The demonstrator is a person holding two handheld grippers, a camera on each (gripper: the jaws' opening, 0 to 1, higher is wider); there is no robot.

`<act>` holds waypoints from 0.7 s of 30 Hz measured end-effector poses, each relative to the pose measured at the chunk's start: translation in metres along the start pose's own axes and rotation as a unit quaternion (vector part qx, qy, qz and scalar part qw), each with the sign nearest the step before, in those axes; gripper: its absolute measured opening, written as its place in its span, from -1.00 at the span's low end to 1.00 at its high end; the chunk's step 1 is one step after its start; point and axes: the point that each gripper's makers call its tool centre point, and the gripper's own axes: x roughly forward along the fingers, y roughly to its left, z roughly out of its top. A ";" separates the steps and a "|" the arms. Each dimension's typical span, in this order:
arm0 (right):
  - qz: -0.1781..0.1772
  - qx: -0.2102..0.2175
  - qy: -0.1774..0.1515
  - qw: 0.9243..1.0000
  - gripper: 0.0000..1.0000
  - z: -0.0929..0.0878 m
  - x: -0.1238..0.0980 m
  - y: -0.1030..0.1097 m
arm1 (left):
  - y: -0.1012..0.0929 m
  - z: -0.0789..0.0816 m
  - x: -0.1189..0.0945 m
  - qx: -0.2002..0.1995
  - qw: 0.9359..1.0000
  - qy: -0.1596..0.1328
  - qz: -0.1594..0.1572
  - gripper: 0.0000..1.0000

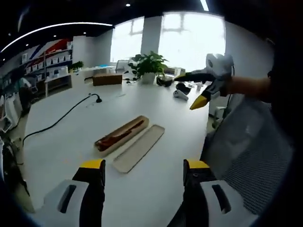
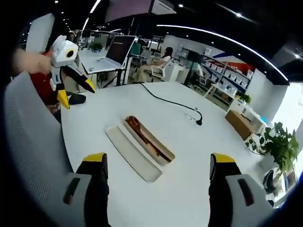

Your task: Arrange the utensils inside the cutlery case until each visible utensil rests in its matching compartment.

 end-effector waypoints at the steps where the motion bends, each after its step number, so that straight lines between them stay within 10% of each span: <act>1: 0.010 -0.020 0.021 1.000 0.65 -0.007 0.002 -0.002 | 0.001 -0.003 0.004 0.004 1.000 0.004 -0.005 0.40; 5: 0.072 -0.074 0.043 0.994 0.53 -0.026 0.020 -0.001 | 0.018 -0.017 0.024 0.030 0.999 0.015 0.002 0.40; 8: 0.152 -0.080 0.101 0.980 0.04 -0.059 0.031 0.012 | 0.030 -0.028 0.037 0.013 1.000 0.015 -0.006 0.31; 14: 0.203 -0.086 0.141 0.965 -0.03 -0.086 0.051 0.027 | 0.027 -0.046 0.063 0.096 0.993 0.063 -0.036 0.32; 21: 0.251 -0.118 0.179 0.944 -0.03 -0.097 0.089 0.047 | 0.036 -0.056 0.090 0.088 0.992 0.076 -0.049 0.25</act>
